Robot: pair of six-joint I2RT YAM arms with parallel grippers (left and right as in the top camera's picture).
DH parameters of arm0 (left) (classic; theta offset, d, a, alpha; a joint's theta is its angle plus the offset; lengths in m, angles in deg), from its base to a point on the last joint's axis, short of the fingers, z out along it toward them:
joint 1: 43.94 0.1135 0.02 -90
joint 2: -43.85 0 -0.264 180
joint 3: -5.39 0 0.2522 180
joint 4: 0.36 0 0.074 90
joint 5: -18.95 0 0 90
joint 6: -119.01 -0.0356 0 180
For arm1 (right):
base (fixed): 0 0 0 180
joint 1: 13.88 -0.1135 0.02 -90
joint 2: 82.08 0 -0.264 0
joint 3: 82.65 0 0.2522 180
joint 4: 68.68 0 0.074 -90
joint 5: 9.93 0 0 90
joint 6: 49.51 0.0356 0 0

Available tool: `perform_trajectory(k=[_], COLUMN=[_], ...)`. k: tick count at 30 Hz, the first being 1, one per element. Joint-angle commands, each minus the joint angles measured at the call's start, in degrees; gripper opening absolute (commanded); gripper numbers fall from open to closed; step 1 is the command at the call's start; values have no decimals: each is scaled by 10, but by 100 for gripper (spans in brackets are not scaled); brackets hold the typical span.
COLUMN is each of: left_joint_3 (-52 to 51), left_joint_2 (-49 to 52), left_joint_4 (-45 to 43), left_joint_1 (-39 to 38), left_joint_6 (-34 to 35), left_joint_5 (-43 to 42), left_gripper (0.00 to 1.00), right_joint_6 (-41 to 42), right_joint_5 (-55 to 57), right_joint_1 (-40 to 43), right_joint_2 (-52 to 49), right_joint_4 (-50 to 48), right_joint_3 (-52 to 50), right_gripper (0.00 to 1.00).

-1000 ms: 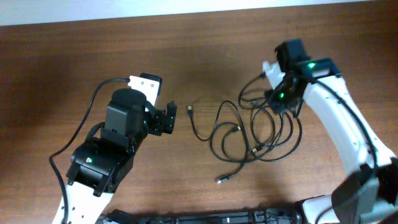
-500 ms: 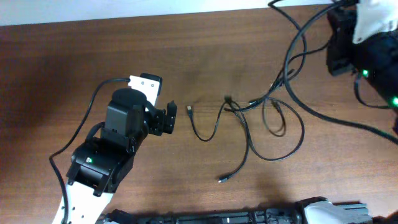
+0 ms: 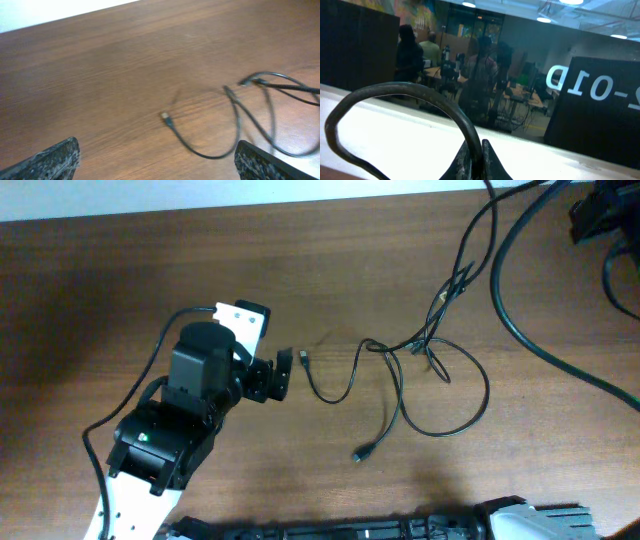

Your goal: Untangle cables

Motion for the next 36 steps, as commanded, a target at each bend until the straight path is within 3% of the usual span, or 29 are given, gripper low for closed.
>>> perform_trajectory(k=[1, 2, 5, 10, 12, 14, 24, 25, 26, 27, 28, 31, 34, 36], left_joint_3=[8, 8, 8, 8, 8, 8, 8, 8, 8, 8, 8, 8, 8, 8], left_joint_2=[-5, -3, 11, 87, 116, 150, 271, 276, 281, 282, 282, 282, 282, 282], left_joint_4=[-31, -56, -77, -108, -117, -134, -325, -336, -344, -344, -333, -282, -233, -198], left_joint_1=[3, 3, 3, 3, 3, 1, -54, -54, -54, -54, -54, -44, -12, 11], left_joint_6=[8, 7, -40, -186, -202, -238, -240, -240, -240, -240, -240, -239, -144, -127], left_joint_5=[-184, -254, -312, -517, -559, -618, -582, -580, -581, -579, -571, -520, -392, -366], left_gripper=[99, 99, 100, 91, 100, 100, 99, 93, 66, 14, 0, 0, 0, 0], right_joint_6=[4, 5, 5, 5, 5, 5, 5, 5, 4, 4, 4, 4, 4, 4], right_joint_5=[-14, -14, -40, -83, -83, -83, -115, -115, -115, -115, -114, -83, -23, 26], right_joint_1=[3, 3, 3, 3, 3, 3, 3, 3, 3, 3, 3, 3, 3, 3], right_joint_2=[3, 3, 3, 3, 6, 9, 13, 14, 14, 15, 16, 19, 25, 30], right_joint_4=[13, 17, 17, 17, 17, 17, 29, 31, 32, 32, 32, 30, 27, 28], right_joint_3=[9, 9, 9, 9, 9, 9, 9, 9, 9, 9, 9, 9, 9, 9], right_gripper=[4, 4, 4, 4, 4, 4, 4, 4, 4, 4, 4, 4, 4, 4])
